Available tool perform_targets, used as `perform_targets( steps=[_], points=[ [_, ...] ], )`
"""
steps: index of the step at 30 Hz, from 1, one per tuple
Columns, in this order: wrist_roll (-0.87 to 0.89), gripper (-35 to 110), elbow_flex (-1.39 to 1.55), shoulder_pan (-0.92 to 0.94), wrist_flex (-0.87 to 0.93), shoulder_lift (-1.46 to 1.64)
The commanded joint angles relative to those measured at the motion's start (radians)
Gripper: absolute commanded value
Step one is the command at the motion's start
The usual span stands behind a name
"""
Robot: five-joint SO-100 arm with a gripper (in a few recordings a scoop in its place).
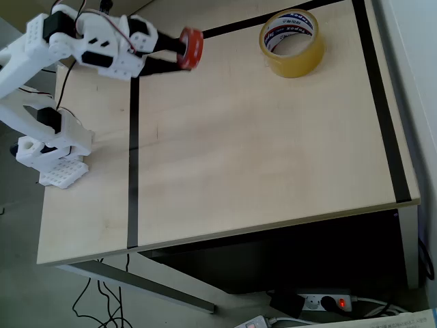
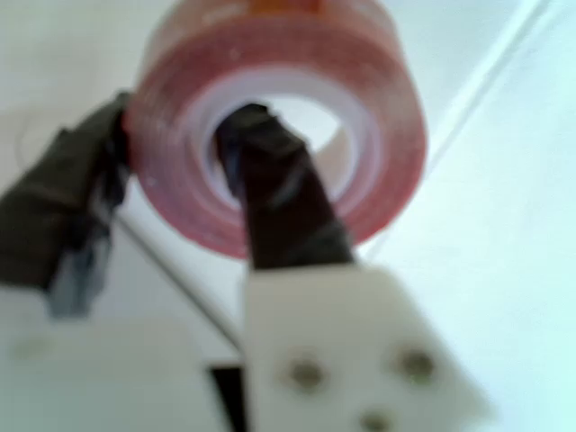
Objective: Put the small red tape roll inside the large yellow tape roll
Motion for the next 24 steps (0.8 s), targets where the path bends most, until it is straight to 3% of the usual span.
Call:
perform_targets(
  steps=[1, 7, 18, 24],
  points=[
    [0.031, 0, -0.112, -0.046, -0.112, 0.003],
    [0.032, 0, -0.150, -0.115, -0.298, -0.115],
    [0.114, 0, -0.549, -0.135, -0.282, -0.511],
    [0.115, 0, -0.773, -0.144, -0.190, -0.696]
  ],
)
